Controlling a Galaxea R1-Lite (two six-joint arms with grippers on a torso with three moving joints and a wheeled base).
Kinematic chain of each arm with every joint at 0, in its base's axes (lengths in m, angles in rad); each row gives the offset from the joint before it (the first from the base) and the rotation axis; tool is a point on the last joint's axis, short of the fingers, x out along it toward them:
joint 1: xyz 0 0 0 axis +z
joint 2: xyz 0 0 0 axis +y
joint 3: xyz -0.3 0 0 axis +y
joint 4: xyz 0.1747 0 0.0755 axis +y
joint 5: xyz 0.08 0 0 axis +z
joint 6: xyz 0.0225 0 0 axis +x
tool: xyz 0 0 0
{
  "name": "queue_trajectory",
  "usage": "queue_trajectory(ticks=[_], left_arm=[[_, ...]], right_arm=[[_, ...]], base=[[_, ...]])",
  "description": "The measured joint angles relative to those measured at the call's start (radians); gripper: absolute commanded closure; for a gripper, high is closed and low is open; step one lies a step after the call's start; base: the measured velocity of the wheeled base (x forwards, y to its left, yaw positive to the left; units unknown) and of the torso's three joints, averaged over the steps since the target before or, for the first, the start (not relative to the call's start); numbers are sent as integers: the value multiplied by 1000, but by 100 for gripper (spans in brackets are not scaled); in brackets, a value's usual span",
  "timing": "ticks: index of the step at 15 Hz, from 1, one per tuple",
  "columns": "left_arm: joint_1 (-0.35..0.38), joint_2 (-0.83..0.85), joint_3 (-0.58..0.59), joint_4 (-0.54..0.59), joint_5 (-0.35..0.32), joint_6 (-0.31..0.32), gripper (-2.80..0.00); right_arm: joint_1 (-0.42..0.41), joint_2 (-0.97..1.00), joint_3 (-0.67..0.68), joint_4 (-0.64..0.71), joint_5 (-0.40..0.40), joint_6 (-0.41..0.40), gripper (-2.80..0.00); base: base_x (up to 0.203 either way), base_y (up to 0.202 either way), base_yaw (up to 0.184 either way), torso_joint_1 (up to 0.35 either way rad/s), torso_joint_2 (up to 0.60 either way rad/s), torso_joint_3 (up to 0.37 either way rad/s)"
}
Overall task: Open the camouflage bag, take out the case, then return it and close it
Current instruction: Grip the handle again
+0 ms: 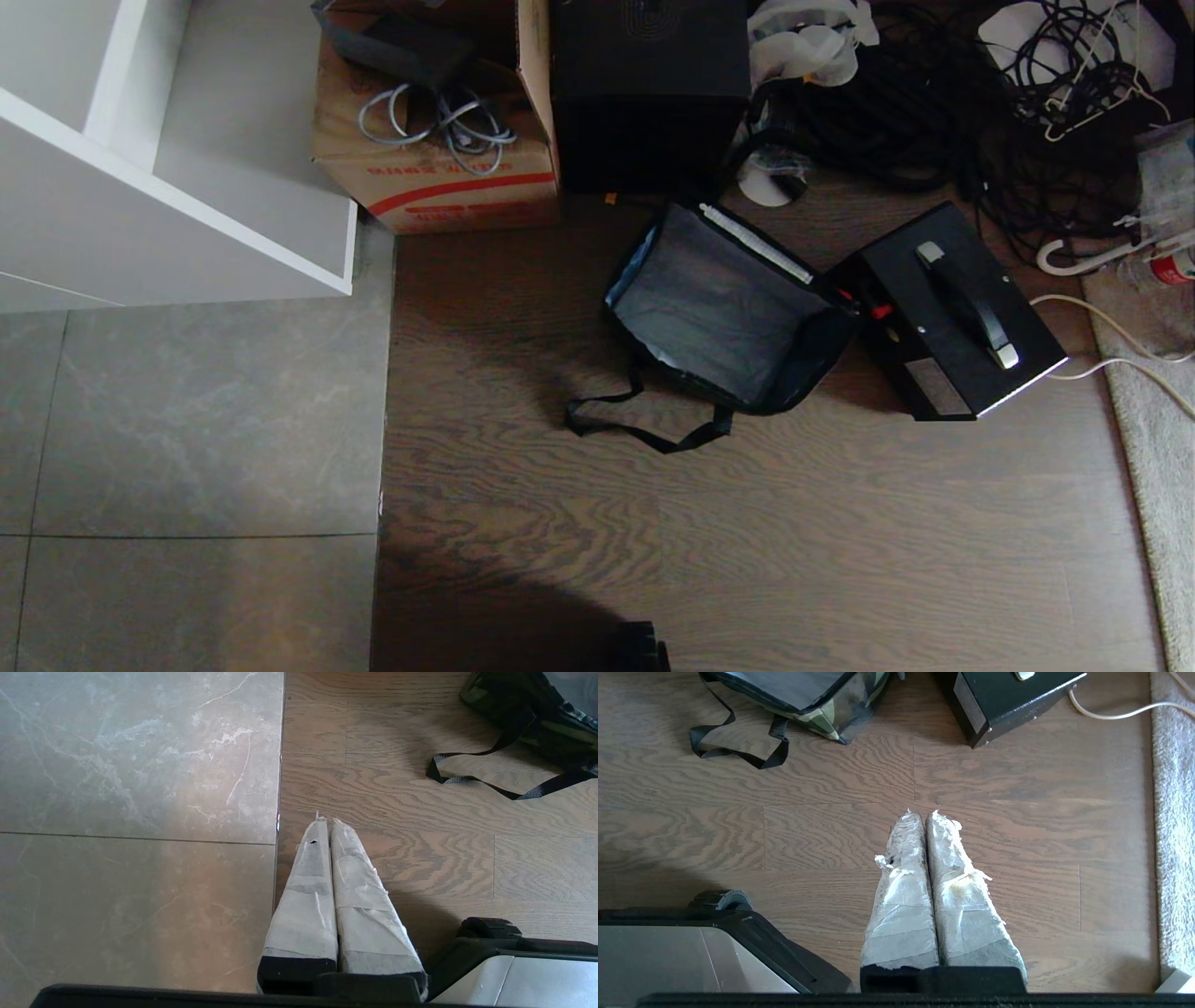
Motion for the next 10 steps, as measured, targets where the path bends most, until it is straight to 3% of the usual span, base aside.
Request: queue_trajectory(ticks=[10], left_arm=[[-1, 0, 0, 0, 0, 0, 0]], right_arm=[[0, 0, 0, -2, -1, 26, 0]], base=[[0, 0, 0, 0, 0, 0]])
